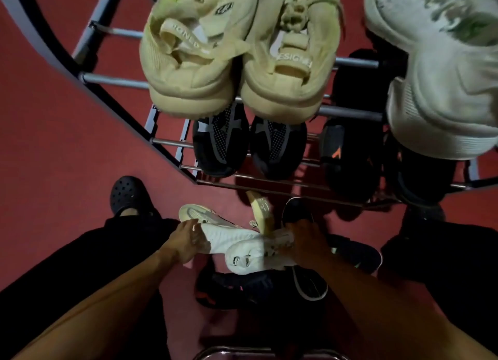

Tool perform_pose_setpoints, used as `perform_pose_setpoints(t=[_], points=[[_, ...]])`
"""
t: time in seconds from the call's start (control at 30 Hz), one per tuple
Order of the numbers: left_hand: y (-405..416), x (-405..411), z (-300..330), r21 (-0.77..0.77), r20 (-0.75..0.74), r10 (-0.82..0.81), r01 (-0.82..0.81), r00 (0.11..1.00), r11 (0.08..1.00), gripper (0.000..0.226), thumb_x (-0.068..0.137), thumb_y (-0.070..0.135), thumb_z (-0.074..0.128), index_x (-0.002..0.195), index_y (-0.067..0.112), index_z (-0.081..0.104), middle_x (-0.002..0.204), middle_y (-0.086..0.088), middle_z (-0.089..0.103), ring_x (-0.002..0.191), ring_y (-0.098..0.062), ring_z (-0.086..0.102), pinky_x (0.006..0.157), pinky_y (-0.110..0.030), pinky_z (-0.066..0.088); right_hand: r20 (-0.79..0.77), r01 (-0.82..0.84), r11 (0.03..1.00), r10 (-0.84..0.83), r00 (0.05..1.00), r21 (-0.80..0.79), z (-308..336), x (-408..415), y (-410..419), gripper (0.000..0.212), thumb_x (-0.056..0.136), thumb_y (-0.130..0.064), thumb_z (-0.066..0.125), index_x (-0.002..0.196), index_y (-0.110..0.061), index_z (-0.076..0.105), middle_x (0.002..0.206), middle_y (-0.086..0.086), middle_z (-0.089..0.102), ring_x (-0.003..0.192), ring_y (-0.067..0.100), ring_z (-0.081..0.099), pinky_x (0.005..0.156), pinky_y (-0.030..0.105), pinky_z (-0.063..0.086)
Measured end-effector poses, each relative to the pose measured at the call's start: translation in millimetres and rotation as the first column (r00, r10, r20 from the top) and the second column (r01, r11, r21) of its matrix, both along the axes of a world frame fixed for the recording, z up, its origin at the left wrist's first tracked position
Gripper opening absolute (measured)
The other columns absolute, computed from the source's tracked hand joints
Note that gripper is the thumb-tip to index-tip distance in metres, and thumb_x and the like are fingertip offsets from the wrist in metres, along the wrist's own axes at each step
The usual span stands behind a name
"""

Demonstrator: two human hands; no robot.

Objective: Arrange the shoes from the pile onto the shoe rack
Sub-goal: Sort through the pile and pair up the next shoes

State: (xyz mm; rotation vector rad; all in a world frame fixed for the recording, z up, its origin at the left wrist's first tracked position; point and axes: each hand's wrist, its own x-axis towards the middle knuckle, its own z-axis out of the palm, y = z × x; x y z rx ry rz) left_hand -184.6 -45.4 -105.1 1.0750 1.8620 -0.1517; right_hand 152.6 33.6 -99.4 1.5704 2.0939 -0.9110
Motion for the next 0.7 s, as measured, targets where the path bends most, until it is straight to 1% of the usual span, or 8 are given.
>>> perform_pose_setpoints(t=[0.07,0.17,0.27,0.37,0.43,0.5,0.6,0.7], points=[[1,1,-1,-0.052,0.121,0.141,-0.136,0.983,0.989,0.100,0.073,0.028,0.085,0.152,0.005,0.028,0.135,-0.013,0.052,0.127,-0.026,0.053,0.113,-0.044,0.039,0.064,-0.016,1.000,0.015,0.998,0.020,-4,0,0,0.070,0.079,-0.061,0.064,0.138,-0.029,0.045,0.138,0.008,0.041,0.125,0.031,0.039,0.101,0.041,0.040],[-1,4,-13,-0.126,0.259,0.284,-0.260,0.923,0.958,0.069,0.081,0.020,0.083,0.135,0.007,0.043,0.093,-0.003,0.059,0.087,-0.001,0.062,0.111,-0.043,0.038,0.025,0.040,0.999,-0.040,0.999,0.015,-7,1,1,0.063,0.081,-0.064,0.060,0.133,-0.032,0.045,0.130,0.007,0.050,0.120,0.029,0.049,0.096,0.040,0.044],[-1,4,-19,-0.065,0.130,0.373,-0.367,0.919,0.928,0.086,0.079,0.057,0.074,0.135,-0.002,0.048,0.105,-0.008,0.072,0.112,-0.024,0.062,0.109,-0.041,0.041,-0.031,0.070,0.997,-0.072,0.997,-0.042,-5,5,5,0.057,0.081,-0.068,0.053,0.127,-0.034,0.045,0.116,0.006,0.057,0.107,0.028,0.057,0.087,0.042,0.049],[0,2,-13,-0.032,0.186,0.398,-0.399,0.898,0.916,0.076,0.073,0.079,0.062,0.100,0.008,0.067,0.079,0.001,0.073,0.080,-0.015,0.068,0.080,-0.032,0.052,-0.193,0.145,0.985,-0.160,0.968,-0.090,0,11,5,0.054,0.078,-0.072,0.048,0.114,-0.033,0.049,0.105,0.002,0.061,0.099,0.025,0.060,0.080,0.045,0.051],[1,0,-2,-0.029,0.290,0.396,-0.406,0.871,0.913,0.067,0.069,0.079,0.062,0.072,0.012,0.058,0.060,0.002,0.061,0.057,-0.013,0.054,0.063,-0.029,0.046,-0.240,0.152,0.985,-0.167,0.956,-0.080,9,12,4,0.045,0.086,-0.061,0.056,0.116,-0.026,0.055,0.105,0.000,0.063,0.096,0.021,0.062,0.079,0.041,0.052],[1,-1,12,-0.020,0.348,0.345,-0.361,0.872,0.932,0.067,0.069,0.077,0.065,0.075,0.011,0.054,0.057,0.000,0.055,0.053,-0.014,0.049,0.058,-0.029,0.044,-0.223,0.106,0.994,-0.109,0.969,-0.026,19,11,4,0.040,0.091,-0.050,0.059,0.119,-0.022,0.057,0.107,0.000,0.064,0.097,0.019,0.062,0.080,0.038,0.051],[1,-1,32,-0.022,0.308,0.243,-0.248,0.920,0.968,0.064,0.078,0.070,0.066,0.086,0.007,0.058,0.064,-0.003,0.063,0.056,-0.015,0.059,0.057,-0.031,0.051,-0.173,0.025,0.999,-0.028,0.985,-0.021,33,8,9,0.038,0.091,-0.050,0.059,0.119,-0.025,0.060,0.109,0.001,0.067,0.100,0.021,0.064,0.083,0.040,0.051],[7,3,60,-0.002,0.281,0.165,-0.171,0.945,0.985,0.064,0.082,0.073,0.059,0.097,0.011,0.065,0.080,0.002,0.073,0.066,-0.009,0.068,0.059,-0.022,0.052,-0.104,-0.145,0.989,0.145,0.984,0.009,41,-4,15,0.035,0.090,-0.039,0.062,0.124,-0.030,0.060,0.117,0.002,0.067,0.107,0.026,0.063,0.088,0.040,0.051]])
